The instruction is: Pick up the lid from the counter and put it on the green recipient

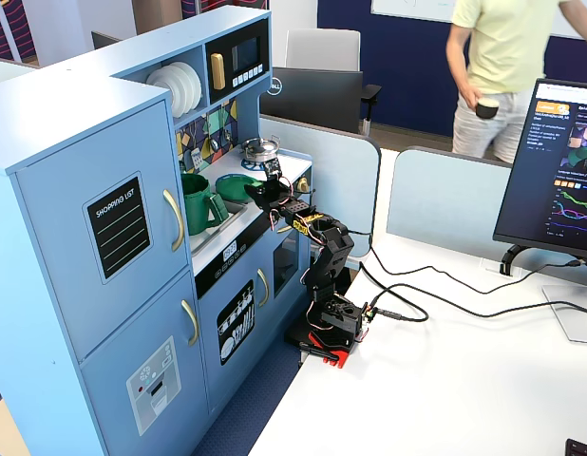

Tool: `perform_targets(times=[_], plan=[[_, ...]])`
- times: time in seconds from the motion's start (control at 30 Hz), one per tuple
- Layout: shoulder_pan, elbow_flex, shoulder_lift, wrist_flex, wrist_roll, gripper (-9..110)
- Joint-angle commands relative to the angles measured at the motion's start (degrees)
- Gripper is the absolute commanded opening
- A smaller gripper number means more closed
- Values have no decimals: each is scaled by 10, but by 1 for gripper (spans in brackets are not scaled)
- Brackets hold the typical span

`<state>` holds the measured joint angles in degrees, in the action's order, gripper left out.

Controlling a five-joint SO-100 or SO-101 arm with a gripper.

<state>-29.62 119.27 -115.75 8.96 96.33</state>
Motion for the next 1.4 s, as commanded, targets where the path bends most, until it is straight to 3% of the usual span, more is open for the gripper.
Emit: perform_targets(times=[0.0,0.23,0.5,0.93,1.37], plan=[[6,-129,-1,-22,-11,0],[41,-333,-6,-184,-31,0],[149,-420,-19,-277,-30,0],[276,-393,-25,-316,6,0],[268,-338,-11,-294,15,0]])
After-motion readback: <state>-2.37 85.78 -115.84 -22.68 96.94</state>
